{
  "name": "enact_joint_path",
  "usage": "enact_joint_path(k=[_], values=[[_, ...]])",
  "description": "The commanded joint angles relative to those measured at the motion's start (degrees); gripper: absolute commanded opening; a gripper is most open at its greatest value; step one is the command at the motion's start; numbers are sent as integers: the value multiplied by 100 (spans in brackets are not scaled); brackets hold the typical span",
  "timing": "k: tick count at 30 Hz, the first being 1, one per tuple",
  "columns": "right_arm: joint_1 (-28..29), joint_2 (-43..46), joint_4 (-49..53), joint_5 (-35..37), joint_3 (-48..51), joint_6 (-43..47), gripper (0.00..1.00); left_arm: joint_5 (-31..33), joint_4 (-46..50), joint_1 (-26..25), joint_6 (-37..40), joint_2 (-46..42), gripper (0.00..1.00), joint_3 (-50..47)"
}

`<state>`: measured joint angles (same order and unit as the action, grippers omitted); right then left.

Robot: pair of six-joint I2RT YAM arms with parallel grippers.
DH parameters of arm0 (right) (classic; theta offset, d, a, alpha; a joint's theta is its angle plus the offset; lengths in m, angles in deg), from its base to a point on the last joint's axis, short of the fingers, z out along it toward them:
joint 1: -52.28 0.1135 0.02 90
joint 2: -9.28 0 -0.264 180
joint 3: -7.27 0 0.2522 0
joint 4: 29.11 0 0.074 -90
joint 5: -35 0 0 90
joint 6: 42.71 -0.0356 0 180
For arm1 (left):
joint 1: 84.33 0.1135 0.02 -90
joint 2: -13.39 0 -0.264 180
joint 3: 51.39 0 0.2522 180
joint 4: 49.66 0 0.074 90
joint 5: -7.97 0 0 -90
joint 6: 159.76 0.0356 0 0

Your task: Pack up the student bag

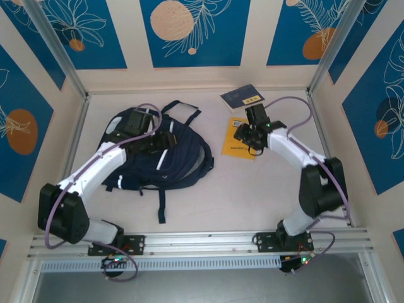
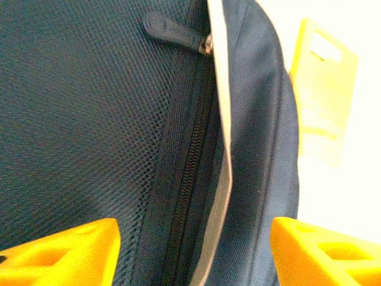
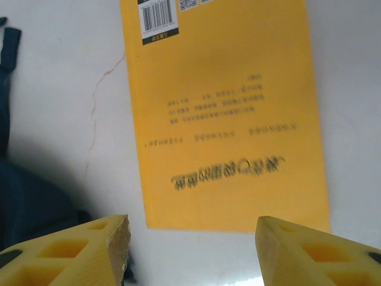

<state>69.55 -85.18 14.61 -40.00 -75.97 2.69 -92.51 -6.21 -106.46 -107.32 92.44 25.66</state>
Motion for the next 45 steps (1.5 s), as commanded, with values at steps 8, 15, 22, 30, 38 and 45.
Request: enact_joint_path(k=[8, 15, 22, 30, 38, 45], values=[[-272, -2613, 1536, -985, -2284, 243, 55, 740, 45, -14, 393, -958, 78, -136], [-190, -2109, 1069, -1348, -1107, -80, 54, 827, -32, -116, 493, -1159, 78, -161], [-176, -1437, 568, -1632, 307, -338, 54, 707, -120, -382, 586, -1024, 78, -65], [-346, -305, 481, -1399, 862, 40, 52, 415, 54, -1070, 810, -389, 76, 490], [-594, -971, 1509, -1, -778, 680, 59, 380, 83, -1155, 1029, -406, 76, 456], [-533, -2262, 2101, 107, -2399, 1175, 48, 323, 22, -1148, 1041, -496, 75, 294]])
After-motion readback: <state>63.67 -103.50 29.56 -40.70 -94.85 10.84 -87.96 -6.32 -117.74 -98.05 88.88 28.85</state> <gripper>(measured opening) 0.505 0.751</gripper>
